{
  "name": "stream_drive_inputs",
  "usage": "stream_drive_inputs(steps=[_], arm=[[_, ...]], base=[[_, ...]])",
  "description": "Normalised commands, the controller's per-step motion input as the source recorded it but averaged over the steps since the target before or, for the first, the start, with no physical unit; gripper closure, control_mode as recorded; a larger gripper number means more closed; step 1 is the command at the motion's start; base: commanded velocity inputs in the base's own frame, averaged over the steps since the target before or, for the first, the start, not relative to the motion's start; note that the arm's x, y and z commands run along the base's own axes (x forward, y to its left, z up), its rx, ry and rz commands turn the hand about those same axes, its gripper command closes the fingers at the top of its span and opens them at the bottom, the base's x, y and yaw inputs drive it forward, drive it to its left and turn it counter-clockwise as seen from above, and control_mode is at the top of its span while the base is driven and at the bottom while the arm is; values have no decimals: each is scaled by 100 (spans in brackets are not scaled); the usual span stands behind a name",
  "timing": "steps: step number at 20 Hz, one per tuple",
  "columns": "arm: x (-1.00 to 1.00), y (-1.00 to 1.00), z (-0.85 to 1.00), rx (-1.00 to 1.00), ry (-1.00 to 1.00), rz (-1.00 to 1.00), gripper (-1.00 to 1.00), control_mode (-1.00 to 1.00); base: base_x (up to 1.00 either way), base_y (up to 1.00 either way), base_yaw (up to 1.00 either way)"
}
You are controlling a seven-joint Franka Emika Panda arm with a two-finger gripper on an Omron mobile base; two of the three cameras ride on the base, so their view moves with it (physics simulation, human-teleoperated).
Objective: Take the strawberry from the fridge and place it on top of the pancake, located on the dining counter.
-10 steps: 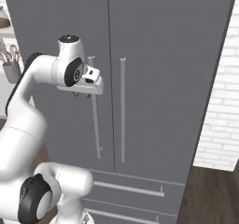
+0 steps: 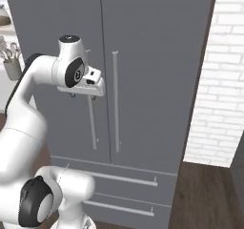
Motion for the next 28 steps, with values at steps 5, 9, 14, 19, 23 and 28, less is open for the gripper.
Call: stream_drive_inputs(steps=[5, 9, 14, 19, 23, 28], arm=[[0, 0, 0, 0, 0, 0, -100, 100], [0, 0, 0, 0, 0, 0, -100, 100], [0, 0, 0, 0, 0, 0, -100, 100], [0, 0, 0, 0, 0, 0, -100, 100], [0, 0, 0, 0, 0, 0, -100, 100], [0, 0, 0, 0, 0, 0, -100, 100]], base=[[-5, -41, 2], [0, 0, 0], [-36, 0, 0], [-24, 0, 0], [-26, 0, 0], [-9, 0, 0]])
